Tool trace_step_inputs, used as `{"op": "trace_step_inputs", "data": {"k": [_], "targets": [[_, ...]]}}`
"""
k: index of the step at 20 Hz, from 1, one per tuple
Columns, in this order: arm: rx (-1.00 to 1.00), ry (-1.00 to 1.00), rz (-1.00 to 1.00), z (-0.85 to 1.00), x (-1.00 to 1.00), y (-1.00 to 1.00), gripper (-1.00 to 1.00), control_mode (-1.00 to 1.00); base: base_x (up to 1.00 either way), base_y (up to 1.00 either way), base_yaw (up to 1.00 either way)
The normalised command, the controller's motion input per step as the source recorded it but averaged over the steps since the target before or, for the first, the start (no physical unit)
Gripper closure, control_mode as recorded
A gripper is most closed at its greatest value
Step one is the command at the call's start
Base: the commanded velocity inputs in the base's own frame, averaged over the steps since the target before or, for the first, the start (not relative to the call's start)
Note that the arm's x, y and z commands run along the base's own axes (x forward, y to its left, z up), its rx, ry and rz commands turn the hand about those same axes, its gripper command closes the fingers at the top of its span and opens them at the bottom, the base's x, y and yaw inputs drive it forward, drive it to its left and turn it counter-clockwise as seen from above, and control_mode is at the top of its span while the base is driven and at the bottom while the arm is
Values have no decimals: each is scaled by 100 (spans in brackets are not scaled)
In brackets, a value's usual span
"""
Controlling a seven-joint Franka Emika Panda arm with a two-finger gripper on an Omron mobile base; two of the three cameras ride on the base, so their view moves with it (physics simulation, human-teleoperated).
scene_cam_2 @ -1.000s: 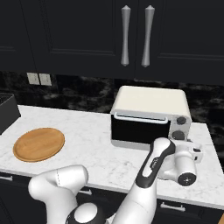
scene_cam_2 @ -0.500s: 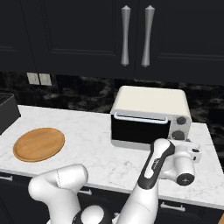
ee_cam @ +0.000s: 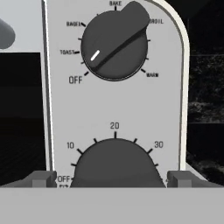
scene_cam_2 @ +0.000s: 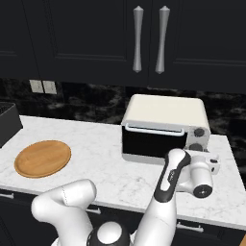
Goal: Pick up the kebab skewer and baguette bread, and place them inside the toaster oven. Close the toaster oven door and start by setting the timer.
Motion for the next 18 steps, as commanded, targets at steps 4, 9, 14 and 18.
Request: {"op": "trace_step_inputs", "data": {"k": [4, 9, 14, 18], "targets": [[0, 0, 0, -9, 6, 0, -100, -100, 0, 0, 0], [0, 0, 0, -4, 3, 0, -100, -100, 0, 0, 0], [0, 0, 0, 0, 0, 0, -100, -100, 0, 0, 0], [0, 0, 0, 0, 0, 0, -100, -100, 0, 0, 0]]}}
